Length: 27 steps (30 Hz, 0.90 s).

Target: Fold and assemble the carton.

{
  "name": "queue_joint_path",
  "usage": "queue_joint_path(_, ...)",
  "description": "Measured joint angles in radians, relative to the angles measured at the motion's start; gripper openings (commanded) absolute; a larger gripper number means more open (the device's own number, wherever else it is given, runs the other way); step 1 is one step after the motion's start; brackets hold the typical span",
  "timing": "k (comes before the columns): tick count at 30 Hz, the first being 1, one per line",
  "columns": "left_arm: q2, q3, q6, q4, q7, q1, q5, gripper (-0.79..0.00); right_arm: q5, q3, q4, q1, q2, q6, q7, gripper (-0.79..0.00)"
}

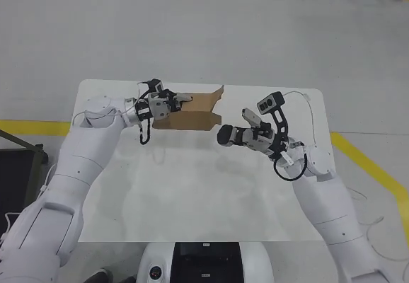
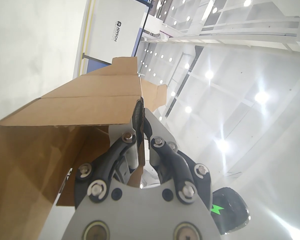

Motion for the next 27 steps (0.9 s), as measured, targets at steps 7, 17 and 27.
queue_joint_path(7,0.011,-0.020,0.031,-0.014,-0.055,0.018,0.005,-0.785,-0.010,-0.013,0.035,0.020,-0.004,-0.004,-0.014,0.000)
queue_joint_path(17,0.020,-0.039,0.035,-0.055,-0.055,0.044,0.022,-0.785,-0.011,-0.029,0.056,0.039,-0.009,-0.013,-0.022,0.000)
queue_joint_path(27,0.017,-0.026,0.065,-0.089,-0.094,0.048,-0.002,-0.785,0.011,-0.032,0.069,0.042,-0.012,-0.012,-0.015,0.000)
